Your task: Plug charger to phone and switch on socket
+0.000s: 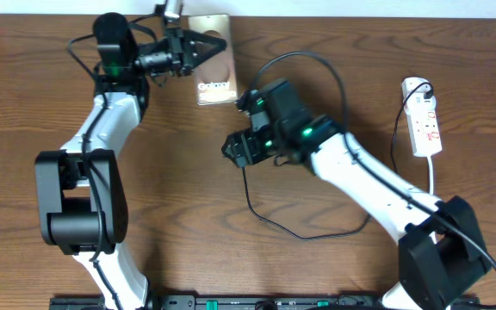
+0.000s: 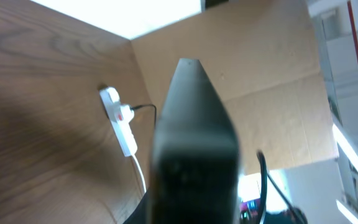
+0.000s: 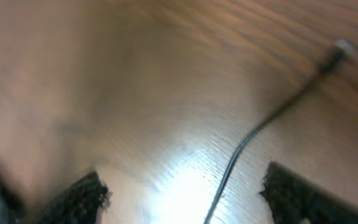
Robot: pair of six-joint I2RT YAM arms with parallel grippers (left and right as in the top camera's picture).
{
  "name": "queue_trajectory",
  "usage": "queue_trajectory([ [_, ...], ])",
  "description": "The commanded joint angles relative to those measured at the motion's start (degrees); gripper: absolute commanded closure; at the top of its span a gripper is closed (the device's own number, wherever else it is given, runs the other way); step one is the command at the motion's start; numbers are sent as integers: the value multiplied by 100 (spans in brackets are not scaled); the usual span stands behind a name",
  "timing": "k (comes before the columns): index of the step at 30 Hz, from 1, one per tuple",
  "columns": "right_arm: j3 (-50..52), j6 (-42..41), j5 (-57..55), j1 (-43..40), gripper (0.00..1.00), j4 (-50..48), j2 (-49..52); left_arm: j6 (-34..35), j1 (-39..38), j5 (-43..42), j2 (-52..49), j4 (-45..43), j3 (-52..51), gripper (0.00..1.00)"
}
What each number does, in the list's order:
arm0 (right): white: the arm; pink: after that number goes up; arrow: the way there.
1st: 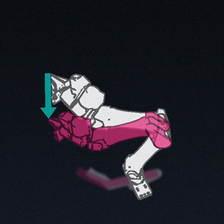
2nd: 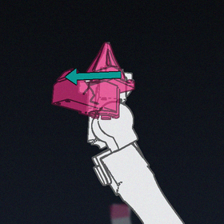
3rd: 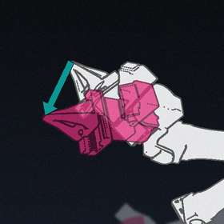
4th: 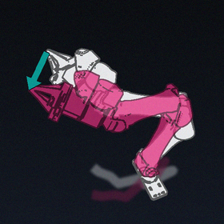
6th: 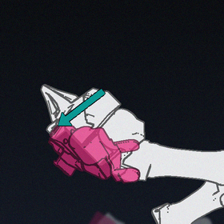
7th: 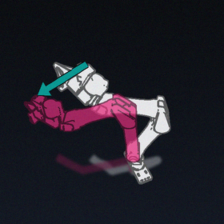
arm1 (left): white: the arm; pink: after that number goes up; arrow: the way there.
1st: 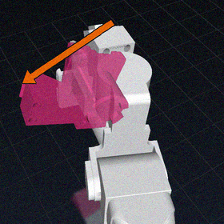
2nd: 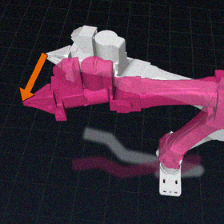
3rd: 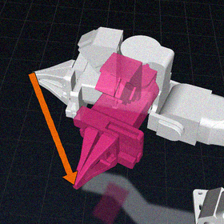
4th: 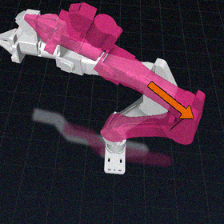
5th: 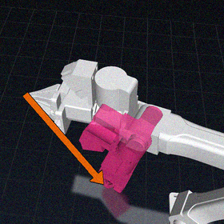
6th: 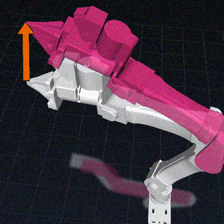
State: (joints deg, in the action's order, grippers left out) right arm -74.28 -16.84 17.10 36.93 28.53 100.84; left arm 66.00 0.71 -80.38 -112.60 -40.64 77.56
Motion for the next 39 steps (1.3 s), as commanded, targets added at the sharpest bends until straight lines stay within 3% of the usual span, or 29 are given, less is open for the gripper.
queue_trajectory([
  [1, -70, -551, -2039, 319, 20, -31, 197, 66, 179, -4, 212, 105, 142, 93],
  [8, -70, -761, -2260, 444, 17, -391, 1139, 44, 286, -173, 212, 118, 142, 93],
  [15, -70, -962, -2317, 356, 8, -400, 1818, 22, 286, -173, 212, 118, 142, 93],
  [21, -74, -1309, -2118, -153, 4, 1027, 1567, 22, 286, -175, 212, 118, 142, 93],
  [24, -74, -1062, -2302, -590, 4, 2011, 1408, 22, 286, -175, 212, 118, 142, 92],
  [29, -74, -835, -2203, -1060, 1, 2647, 1401, 22, 286, -175, 212, 116, 142, 93],
  [35, -70, -920, -352, -1438, 3, 2312, 1401, 22, 286, -177, 212, 118, 142, 93],
  [39, -48, -1672, -673, -1652, 8, 1974, 1403, 22, 286, -221, 212, 116, 142, 93],
])
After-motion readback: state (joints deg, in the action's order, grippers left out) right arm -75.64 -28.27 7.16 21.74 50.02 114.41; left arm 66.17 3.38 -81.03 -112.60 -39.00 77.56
